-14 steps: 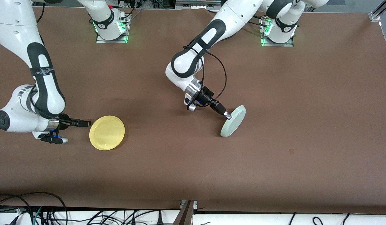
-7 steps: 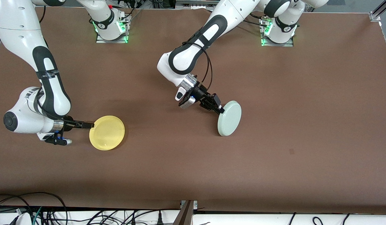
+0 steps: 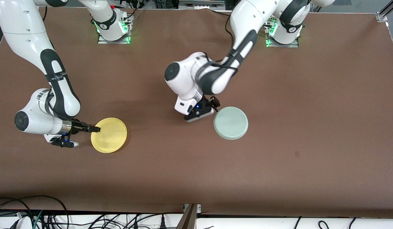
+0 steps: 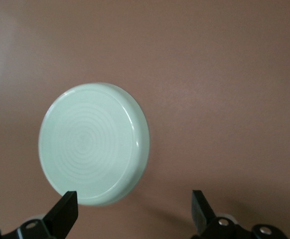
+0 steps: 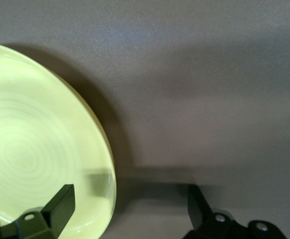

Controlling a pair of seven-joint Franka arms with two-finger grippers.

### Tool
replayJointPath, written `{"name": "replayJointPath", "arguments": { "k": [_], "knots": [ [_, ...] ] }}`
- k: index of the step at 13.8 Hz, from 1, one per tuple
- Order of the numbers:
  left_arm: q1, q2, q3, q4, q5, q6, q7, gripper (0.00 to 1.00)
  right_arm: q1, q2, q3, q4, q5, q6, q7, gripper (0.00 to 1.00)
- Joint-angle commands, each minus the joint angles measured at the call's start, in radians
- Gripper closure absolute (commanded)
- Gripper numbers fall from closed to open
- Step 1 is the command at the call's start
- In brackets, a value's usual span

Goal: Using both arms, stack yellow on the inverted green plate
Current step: 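Carry the green plate toward the table middle with the left gripper, then set the green plate down upside down and withdraw the left gripper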

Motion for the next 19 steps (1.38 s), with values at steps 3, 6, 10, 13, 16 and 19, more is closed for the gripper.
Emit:
{"name": "replayJointPath", "arguments": {
  "k": [3,6,10,13,16,19],
  "knots": [
    [0.157,-0.125,-0.015,-0.005,-0.080,-0.015,0.248,0.00,-0.004,-0.012,0.010,-0.017,0.024,0.019,-0.026,0.89],
    [0.250,-0.200,-0.017,-0.007,-0.090,-0.077,0.460,0.00,-0.004,-0.012,0.010,-0.017,0.024,0.014,-0.026,1.00],
    [0.408,-0.364,-0.029,-0.105,-0.165,-0.173,0.729,0.00,-0.004,-0.014,0.019,-0.013,0.024,0.009,-0.018,1.00],
    [0.516,-0.458,-0.029,-0.148,-0.166,-0.185,0.968,0.00,-0.003,-0.035,0.054,-0.006,0.023,-0.003,-0.012,1.00],
    [0.562,-0.524,-0.021,-0.148,-0.166,-0.292,1.108,0.00,0.002,-0.055,0.129,0.000,0.023,-0.017,0.101,1.00],
    [0.649,-0.569,-0.029,-0.156,-0.181,-0.358,1.208,0.00,0.007,-0.059,0.217,0.000,0.023,-0.012,0.279,1.00]
  ]
}}
